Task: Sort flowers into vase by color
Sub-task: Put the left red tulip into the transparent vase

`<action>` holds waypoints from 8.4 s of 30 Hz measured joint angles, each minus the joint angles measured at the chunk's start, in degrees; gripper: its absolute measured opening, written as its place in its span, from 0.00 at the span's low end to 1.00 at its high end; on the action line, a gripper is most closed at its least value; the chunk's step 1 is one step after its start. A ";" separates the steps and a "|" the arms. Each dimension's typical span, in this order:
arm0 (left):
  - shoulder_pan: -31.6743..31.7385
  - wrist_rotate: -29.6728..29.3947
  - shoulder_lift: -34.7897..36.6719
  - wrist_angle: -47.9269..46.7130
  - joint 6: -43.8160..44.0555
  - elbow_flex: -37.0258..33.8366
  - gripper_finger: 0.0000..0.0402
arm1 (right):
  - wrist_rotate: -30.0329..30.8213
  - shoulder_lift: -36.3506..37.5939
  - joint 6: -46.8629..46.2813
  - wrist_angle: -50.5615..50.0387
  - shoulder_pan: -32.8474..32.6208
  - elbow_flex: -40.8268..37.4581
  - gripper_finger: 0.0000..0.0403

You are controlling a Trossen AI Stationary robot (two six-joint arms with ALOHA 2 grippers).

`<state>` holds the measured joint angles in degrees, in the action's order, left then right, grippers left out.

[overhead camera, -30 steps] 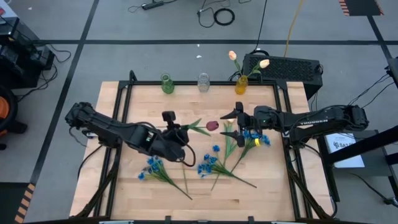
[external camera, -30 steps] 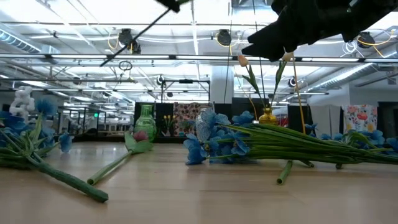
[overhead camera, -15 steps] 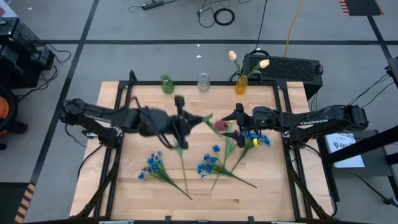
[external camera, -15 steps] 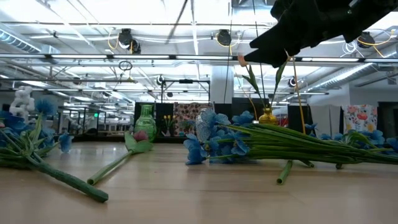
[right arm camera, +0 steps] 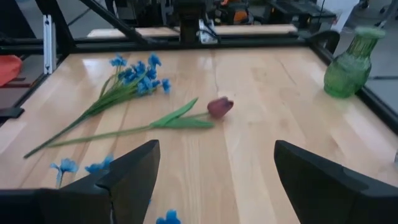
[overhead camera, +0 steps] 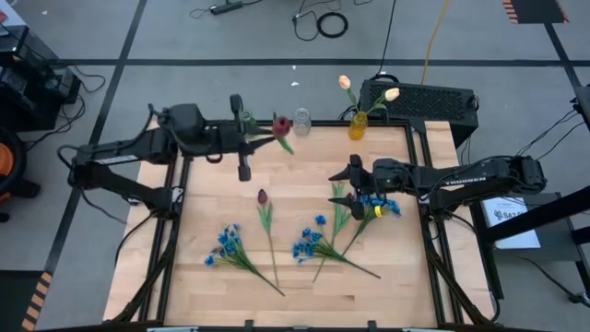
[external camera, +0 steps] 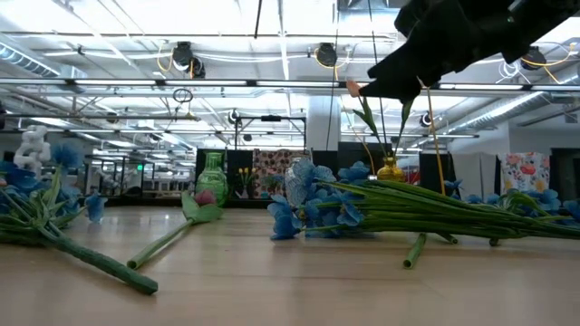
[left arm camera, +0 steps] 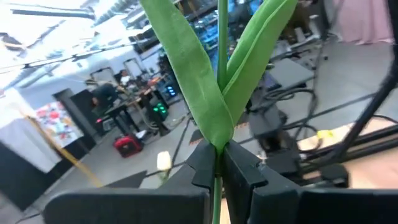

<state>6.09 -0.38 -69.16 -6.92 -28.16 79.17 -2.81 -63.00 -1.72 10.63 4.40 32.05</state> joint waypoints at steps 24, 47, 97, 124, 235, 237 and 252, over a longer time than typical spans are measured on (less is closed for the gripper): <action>31.91 15.97 6.33 38.78 19.25 -26.72 0.05 | -0.20 0.00 -1.53 -1.27 -0.01 0.00 0.77; 49.77 11.50 6.33 63.63 38.35 -51.99 0.05 | 3.08 0.00 7.95 7.13 0.14 0.00 0.77; 32.18 3.39 -40.01 94.06 42.36 -27.21 0.05 | 7.56 0.00 16.56 13.89 4.64 0.00 0.77; 31.80 0.48 -40.35 81.90 36.30 -27.18 0.05 | 7.56 0.00 14.43 10.69 4.64 0.00 0.77; -37.11 -35.38 -27.93 -6.11 108.60 -30.83 0.59 | 18.50 -0.02 -7.75 0.59 -18.13 13.25 0.77; -37.70 -35.12 -28.37 -6.13 110.94 -30.83 0.59 | 19.25 -0.02 -7.93 0.61 -18.62 13.25 0.77; -33.77 -29.07 -31.94 -10.07 115.15 -30.57 0.59 | 19.45 -0.02 -6.63 2.02 -19.20 13.25 0.77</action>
<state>-27.69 -29.46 -101.10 -16.99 86.99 48.60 16.64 -63.02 -8.35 12.65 -14.80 45.30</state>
